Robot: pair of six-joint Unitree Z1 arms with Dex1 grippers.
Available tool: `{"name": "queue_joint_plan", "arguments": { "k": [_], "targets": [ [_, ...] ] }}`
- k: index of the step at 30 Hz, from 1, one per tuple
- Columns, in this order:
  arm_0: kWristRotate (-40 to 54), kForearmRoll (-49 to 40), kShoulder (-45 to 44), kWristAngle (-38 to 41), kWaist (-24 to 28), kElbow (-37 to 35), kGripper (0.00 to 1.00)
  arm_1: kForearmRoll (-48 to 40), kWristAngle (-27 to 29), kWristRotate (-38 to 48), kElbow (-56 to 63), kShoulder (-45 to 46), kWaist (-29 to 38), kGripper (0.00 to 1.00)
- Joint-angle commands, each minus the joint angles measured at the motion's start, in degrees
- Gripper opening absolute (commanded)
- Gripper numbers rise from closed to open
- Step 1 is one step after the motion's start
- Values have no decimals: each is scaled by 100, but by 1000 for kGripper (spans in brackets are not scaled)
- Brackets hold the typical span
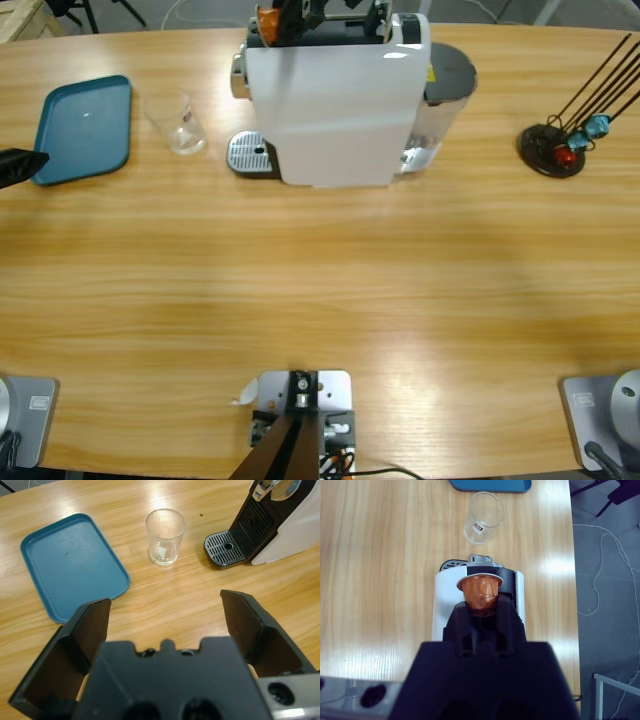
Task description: Pour coffee
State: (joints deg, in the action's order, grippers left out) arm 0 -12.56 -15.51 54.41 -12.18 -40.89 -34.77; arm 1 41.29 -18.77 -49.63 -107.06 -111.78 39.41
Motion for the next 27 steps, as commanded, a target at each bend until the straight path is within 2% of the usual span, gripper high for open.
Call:
{"name": "queue_joint_plan", "arguments": {
  "k": [1, 11, 12, 13, 14, 16, 20, 27],
  "targets": [
    [-63, 65, 157, -74, -33, 200, 941, 2, 197, -76, -64, -418, -135, 0],
    [-63, 65, 159, -74, -31, 205, 941, 16, 293, -29, -131, -485, -153, 0],
    [-63, 65, 161, -74, -31, 202, 941, 25, 279, -15, -133, -490, -153, 98],
    [-63, 65, 163, -74, -33, 202, 941, 42, 269, 13, -140, -492, -154, 281],
    [-63, 65, 161, -74, -31, 202, 941, 51, 262, 29, -140, -490, -156, 383],
    [-63, 65, 163, -74, -31, 202, 941, 64, 251, 36, -140, -485, -154, 490],
    [-63, 65, 166, -74, -31, 204, 941, 79, 242, 82, -147, -476, -153, 562],
    [-63, 65, 173, -74, -33, 200, 942, 90, 276, 193, -175, -297, -146, 568]
  ]
}}
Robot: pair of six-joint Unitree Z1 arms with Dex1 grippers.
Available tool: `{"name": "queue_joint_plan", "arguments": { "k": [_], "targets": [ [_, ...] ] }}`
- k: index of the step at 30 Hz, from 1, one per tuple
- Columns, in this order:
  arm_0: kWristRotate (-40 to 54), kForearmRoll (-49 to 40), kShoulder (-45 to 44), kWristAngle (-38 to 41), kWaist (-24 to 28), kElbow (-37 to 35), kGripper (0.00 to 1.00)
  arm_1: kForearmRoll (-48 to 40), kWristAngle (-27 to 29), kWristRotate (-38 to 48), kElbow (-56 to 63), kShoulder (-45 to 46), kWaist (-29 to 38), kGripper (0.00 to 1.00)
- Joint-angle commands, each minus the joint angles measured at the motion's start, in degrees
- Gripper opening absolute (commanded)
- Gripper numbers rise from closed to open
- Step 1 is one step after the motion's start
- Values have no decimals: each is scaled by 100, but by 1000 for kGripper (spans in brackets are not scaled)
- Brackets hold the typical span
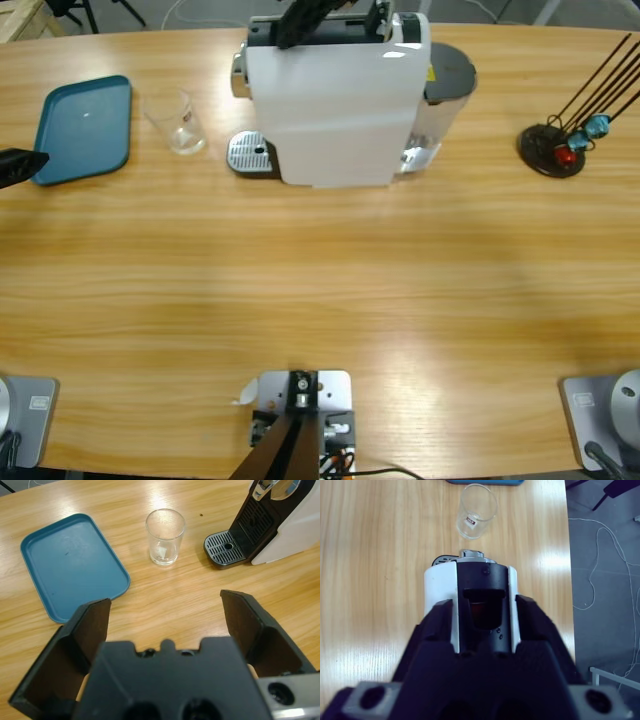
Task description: Pour coffee
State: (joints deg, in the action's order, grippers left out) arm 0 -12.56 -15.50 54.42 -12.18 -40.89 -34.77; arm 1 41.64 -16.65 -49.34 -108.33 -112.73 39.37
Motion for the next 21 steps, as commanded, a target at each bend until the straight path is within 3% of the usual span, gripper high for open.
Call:
{"name": "queue_joint_plan", "arguments": {
  "k": [1, 2, 4, 5, 7, 8, 9, 10, 17, 19, 21],
  "targets": [
    [-63, 72, 175, -74, -33, 198, 942, 55, 82, 265, -78, -114, -107, 569],
    [-63, 74, 175, -74, -33, 200, 944, 55, 120, 429, -129, -12, -46, 582],
    [-63, 74, 182, -74, -29, 198, 945, 125, -29, 631, -291, 253, 106, 975],
    [-63, 74, 183, -74, -31, 198, 943, 187, -56, 717, -352, 397, 185, 931],
    [-63, 74, 183, -74, -31, 198, 942, 433, -36, 951, -484, 689, 313, 619],
    [-63, 74, 182, -74, -29, 198, 942, 705, -29, 1012, -626, 817, 325, 438],
    [-63, 74, 175, -74, -29, 198, 942, 1006, -10, 1070, -757, 946, 323, 149],
    [-63, 74, 175, -74, -29, 198, 941, 1238, 29, 1088, -809, 1092, 325, 0],
    [-63, 74, 175, -67, -29, 198, 941, 1315, 567, 2461, -57, 2224, 144, 0],
    [-63, 74, 175, -69, -31, 200, 941, 512, 595, 2782, 632, 2482, 97, 0],
    [-63, 74, 168, -74, -29, 207, 941, -692, 975, 3211, 1546, 2737, 97, 0]
  ]
}}
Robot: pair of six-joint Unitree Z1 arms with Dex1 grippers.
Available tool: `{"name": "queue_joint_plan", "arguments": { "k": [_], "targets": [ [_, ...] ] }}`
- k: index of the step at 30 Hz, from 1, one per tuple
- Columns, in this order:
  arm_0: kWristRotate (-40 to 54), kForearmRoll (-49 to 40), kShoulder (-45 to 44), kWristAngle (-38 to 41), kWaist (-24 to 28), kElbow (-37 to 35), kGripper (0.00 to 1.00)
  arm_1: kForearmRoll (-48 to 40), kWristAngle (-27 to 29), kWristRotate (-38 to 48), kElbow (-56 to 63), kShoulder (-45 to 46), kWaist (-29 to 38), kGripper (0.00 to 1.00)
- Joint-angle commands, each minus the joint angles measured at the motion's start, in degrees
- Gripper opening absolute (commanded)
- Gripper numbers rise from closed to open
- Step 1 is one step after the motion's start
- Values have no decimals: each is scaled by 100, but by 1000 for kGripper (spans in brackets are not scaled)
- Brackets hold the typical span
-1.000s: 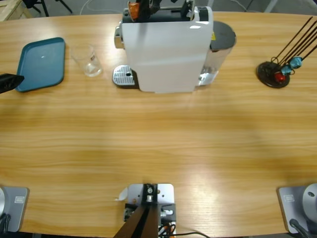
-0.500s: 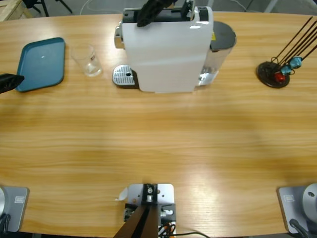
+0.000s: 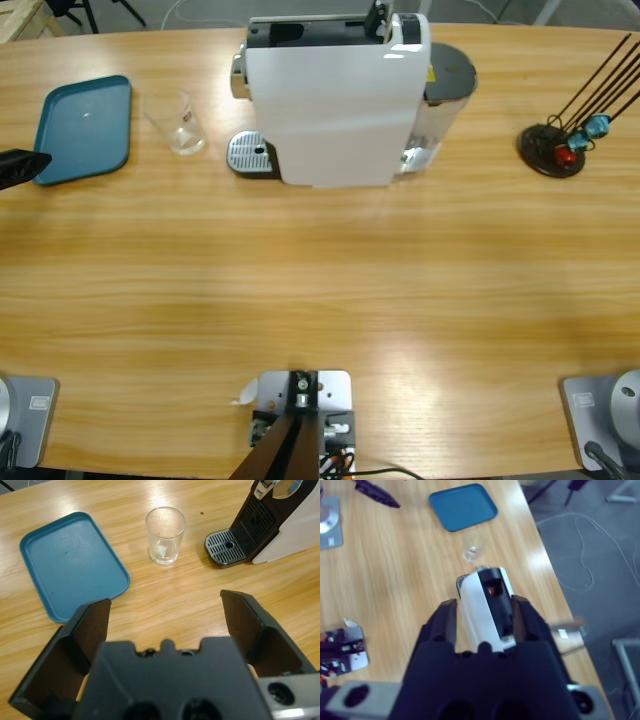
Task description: Pour coffee
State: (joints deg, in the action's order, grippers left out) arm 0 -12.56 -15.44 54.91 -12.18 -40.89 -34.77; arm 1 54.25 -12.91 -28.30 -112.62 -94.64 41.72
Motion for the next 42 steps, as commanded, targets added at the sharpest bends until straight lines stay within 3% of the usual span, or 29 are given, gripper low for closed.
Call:
{"name": "queue_joint_plan", "arguments": {
  "k": [1, 4, 7, 10, 30, 42],
  "targets": [
    [-63, 67, 116, -74, -31, 207, 941, -2386, 949, 1352, 2299, 989, -138, 0],
    [-63, 67, 116, -74, -31, 207, 941, -3972, 2444, 1802, 3415, 1158, -138, 0],
    [-63, 67, 116, -74, -33, 203, 941, -4993, 3960, 1972, 4057, 1093, 40, 0],
    [-63, 67, 116, -74, -31, 207, 941, -5373, 4549, 2085, 4227, 877, 129, 0],
    [-63, 67, 136, -74, -31, 205, 941, -5627, 5273, 2663, 3909, -231, 1718, 0],
    [-63, 67, 160, -74, -33, 207, 941, -5536, 4967, 2826, 3390, -1066, 1787, 0]
  ]
}}
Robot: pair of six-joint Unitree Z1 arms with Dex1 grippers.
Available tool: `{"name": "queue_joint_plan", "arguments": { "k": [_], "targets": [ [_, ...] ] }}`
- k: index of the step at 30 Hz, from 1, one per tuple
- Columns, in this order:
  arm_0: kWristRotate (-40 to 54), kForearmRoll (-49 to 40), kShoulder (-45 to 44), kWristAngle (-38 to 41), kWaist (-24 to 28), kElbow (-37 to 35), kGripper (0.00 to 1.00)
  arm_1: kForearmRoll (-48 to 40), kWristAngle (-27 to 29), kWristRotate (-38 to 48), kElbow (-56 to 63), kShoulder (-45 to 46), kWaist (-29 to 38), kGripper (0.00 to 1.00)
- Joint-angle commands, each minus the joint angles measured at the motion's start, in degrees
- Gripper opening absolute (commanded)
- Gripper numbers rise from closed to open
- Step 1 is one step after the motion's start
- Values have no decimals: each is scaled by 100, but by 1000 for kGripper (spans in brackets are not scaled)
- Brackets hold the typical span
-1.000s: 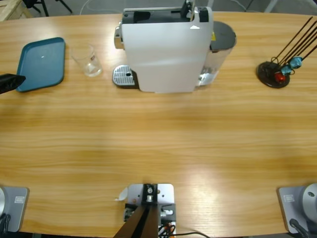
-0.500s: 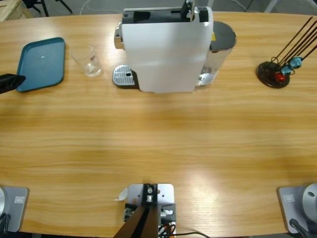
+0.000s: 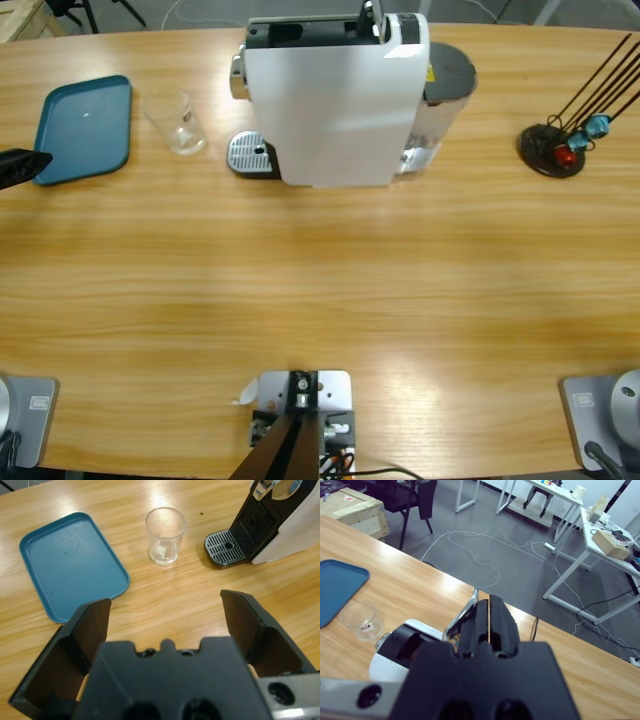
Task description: Pour coffee
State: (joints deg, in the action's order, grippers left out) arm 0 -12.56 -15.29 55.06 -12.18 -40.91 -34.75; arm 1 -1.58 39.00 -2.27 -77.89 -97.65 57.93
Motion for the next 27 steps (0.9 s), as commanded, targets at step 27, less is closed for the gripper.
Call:
{"name": "queue_joint_plan", "arguments": {
  "k": [27],
  "targets": [
    [-62, 44, 146, -65, -29, 205, 964, -796, -1010, 1249, 1078, -1633, 166, 0]
  ]
}}
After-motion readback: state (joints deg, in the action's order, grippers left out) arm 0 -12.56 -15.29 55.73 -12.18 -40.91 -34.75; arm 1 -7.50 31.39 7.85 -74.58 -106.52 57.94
